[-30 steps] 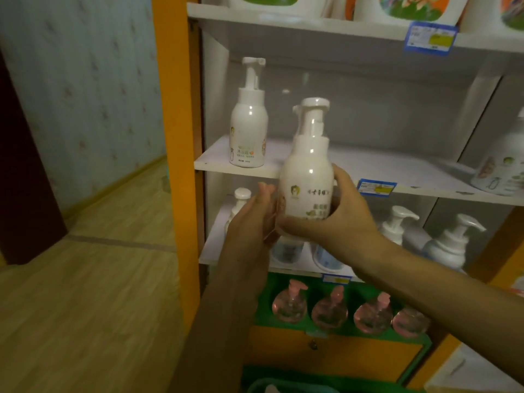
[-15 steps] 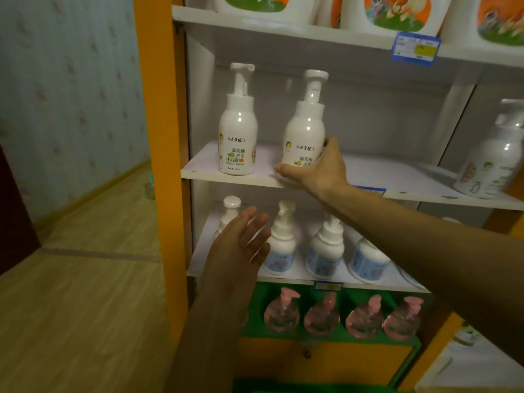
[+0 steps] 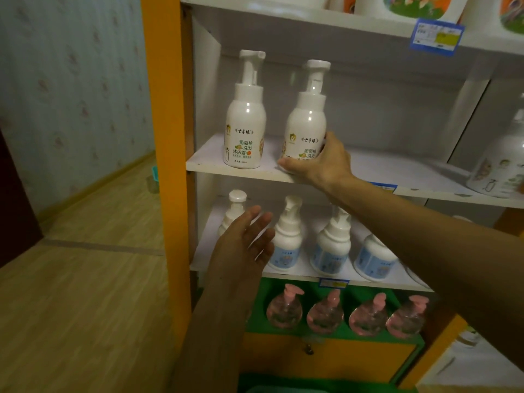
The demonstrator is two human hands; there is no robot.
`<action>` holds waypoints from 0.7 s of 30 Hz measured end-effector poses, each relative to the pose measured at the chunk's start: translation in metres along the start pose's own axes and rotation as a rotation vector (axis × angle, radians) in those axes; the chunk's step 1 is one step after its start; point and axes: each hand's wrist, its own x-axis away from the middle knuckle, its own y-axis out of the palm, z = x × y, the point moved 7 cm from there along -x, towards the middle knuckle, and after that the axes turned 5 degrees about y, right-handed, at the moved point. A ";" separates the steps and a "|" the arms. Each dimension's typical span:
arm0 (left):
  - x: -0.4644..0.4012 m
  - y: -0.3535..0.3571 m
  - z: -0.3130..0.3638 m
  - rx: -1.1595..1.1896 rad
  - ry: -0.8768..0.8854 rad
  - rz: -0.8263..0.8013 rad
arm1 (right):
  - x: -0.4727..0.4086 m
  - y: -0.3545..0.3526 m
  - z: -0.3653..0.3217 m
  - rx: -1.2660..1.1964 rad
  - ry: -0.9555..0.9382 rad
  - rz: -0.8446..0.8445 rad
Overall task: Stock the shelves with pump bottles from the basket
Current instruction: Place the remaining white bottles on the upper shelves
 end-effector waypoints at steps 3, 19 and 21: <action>0.001 0.001 -0.004 -0.005 -0.012 0.010 | 0.000 0.002 0.000 -0.006 0.005 -0.039; 0.024 -0.024 -0.074 -0.243 -0.178 0.077 | 0.158 -0.009 0.059 -0.087 -0.300 0.105; 0.029 -0.035 -0.094 -0.378 -0.230 0.074 | 0.184 -0.006 0.094 -0.066 -0.261 0.044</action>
